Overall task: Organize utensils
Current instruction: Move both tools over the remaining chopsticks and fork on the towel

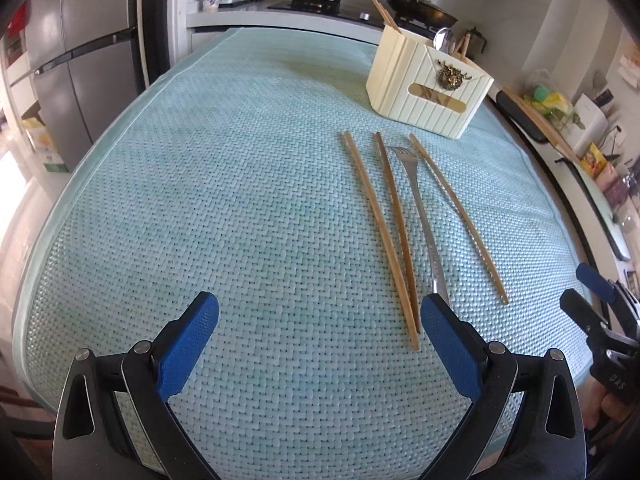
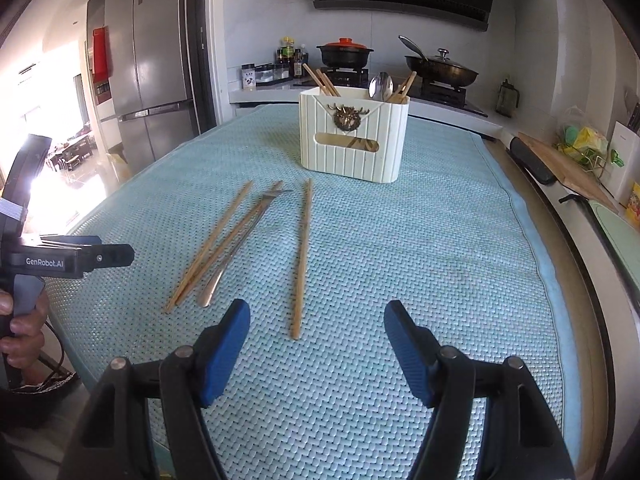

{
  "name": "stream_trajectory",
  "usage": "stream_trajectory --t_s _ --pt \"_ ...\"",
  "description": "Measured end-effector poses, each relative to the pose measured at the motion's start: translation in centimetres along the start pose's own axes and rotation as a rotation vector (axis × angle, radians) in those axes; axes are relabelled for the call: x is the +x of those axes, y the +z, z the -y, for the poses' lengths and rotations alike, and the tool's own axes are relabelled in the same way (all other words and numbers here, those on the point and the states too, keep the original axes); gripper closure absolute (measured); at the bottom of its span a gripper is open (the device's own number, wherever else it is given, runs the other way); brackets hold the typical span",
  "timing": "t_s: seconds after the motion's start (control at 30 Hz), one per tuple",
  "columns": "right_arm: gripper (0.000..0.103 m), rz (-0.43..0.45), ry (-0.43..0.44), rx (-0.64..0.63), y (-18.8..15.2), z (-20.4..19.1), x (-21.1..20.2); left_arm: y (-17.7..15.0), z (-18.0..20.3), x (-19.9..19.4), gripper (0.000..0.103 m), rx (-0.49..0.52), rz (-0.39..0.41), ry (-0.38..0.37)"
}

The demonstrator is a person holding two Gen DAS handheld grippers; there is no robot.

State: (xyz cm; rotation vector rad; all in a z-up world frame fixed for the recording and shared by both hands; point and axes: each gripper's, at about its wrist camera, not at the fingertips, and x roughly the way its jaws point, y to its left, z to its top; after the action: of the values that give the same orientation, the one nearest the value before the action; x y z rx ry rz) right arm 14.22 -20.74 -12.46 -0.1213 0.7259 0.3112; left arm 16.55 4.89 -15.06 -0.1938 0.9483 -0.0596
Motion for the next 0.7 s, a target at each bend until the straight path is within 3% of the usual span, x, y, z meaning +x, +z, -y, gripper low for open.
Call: stream_trajectory --t_s 0.23,0.5,0.7 --pt "0.032 0.01 -0.026 0.021 0.25 0.79 -0.03 0.18 0.29 0.6 0.002 0.0 -0.006 0.023" --pt "0.055 -0.013 -0.015 0.019 -0.01 0.44 0.62 0.71 0.41 0.81 0.002 -0.014 0.001 0.037" --pt "0.055 -0.007 -0.016 0.021 0.01 0.38 0.46 0.98 0.05 0.87 0.002 -0.021 0.004 0.071"
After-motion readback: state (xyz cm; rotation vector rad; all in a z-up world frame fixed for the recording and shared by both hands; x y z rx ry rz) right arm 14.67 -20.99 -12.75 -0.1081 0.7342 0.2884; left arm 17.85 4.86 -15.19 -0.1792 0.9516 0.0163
